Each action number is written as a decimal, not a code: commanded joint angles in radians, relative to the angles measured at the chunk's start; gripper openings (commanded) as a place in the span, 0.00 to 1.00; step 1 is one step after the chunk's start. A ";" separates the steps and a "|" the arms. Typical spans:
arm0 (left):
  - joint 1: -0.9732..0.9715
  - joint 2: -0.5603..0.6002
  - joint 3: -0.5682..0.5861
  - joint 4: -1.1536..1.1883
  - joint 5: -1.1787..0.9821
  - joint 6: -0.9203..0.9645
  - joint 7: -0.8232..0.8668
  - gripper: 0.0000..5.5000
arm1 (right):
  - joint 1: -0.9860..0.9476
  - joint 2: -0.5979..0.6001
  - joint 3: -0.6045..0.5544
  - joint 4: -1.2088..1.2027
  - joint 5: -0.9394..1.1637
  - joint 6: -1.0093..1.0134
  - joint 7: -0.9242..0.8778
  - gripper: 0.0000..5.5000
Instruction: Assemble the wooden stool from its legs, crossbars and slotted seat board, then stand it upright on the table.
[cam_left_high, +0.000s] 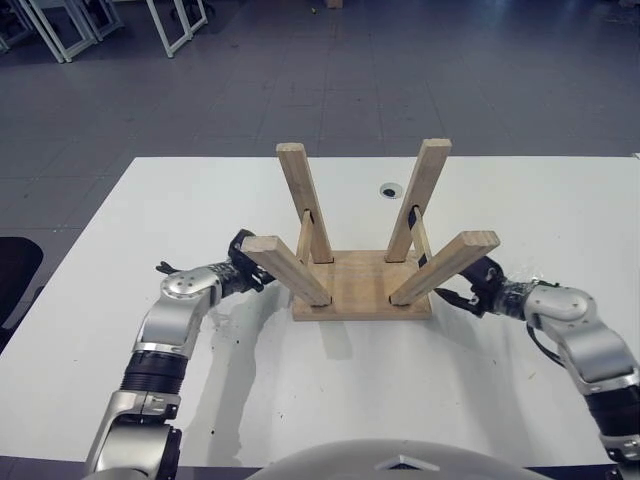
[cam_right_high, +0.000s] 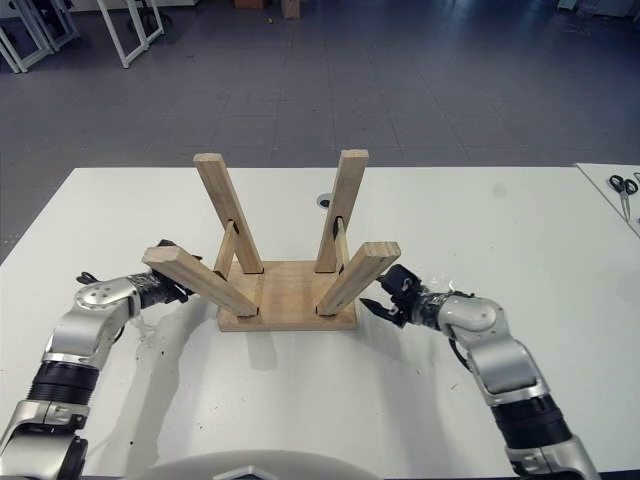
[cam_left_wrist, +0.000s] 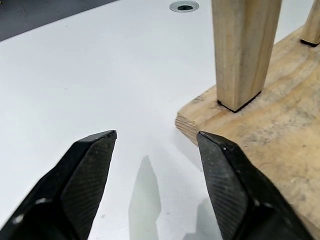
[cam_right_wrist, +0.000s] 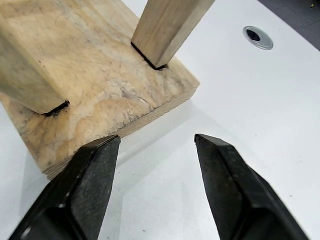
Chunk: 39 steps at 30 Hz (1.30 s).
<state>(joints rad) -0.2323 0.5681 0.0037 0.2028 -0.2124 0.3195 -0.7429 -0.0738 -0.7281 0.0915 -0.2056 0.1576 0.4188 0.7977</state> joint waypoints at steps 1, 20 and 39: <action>-0.015 0.105 0.046 0.086 0.003 -0.145 -0.124 0.54 | -0.001 -0.074 -0.062 -0.047 0.052 0.027 0.079 0.50; 0.079 0.144 -0.071 -0.121 -0.152 -0.118 -0.579 0.54 | -0.101 -0.061 0.007 0.017 0.229 0.061 0.334 0.50; -0.036 0.042 -0.159 0.067 -0.109 -0.154 -0.605 0.22 | -0.248 0.073 0.116 0.283 0.187 -0.020 0.420 0.23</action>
<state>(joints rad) -0.2545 0.6110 -0.1419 0.2577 -0.3289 0.1498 -1.3242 -0.2983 -0.6697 0.2151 0.0666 0.3265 0.3986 1.1972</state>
